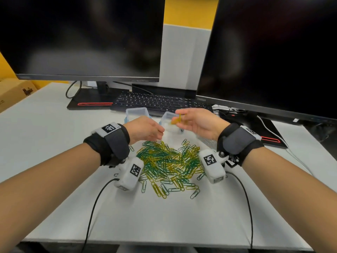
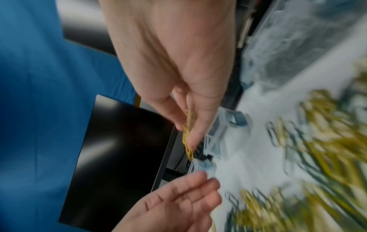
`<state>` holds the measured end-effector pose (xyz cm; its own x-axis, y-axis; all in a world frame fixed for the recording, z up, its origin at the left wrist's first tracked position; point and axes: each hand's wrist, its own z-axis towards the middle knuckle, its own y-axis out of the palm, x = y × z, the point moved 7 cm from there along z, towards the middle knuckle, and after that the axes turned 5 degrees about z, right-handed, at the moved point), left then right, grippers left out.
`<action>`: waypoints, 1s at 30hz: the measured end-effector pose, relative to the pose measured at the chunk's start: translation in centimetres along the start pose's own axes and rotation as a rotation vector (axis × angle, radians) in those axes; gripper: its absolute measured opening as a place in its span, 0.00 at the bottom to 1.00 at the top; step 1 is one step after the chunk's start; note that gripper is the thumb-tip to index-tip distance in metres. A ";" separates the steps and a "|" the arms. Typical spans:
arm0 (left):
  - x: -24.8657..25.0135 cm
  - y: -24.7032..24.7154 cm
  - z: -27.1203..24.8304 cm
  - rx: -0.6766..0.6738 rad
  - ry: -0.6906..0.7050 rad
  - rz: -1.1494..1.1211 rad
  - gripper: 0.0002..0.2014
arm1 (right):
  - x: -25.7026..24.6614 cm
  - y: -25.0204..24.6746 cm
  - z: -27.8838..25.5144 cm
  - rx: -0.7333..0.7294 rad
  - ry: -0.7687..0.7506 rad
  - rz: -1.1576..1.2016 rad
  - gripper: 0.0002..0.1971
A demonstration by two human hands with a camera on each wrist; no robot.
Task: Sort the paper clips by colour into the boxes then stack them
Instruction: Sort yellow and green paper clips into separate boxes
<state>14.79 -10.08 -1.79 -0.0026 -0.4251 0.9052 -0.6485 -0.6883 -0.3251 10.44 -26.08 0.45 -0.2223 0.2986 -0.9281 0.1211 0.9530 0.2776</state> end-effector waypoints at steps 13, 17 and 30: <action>-1.1 -1.1 0.9 -0.023 -0.010 0.646 0.15 | -0.8 3.1 2.7 0.020 -0.098 -0.680 0.10; -1.1 0.2 1.0 -0.054 -0.021 0.833 0.17 | 3.4 5.3 2.1 -0.181 -0.062 -1.439 0.15; -1.4 -1.4 -0.4 0.058 0.076 0.598 0.03 | 5.3 2.4 0.8 -0.184 -0.002 -0.585 0.08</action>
<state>15.38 -8.33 -2.46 -0.4099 -0.7063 0.5772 -0.4755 -0.3745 -0.7960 10.30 -22.23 -3.97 -0.1997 -0.2769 -0.9399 -0.1895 0.9521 -0.2402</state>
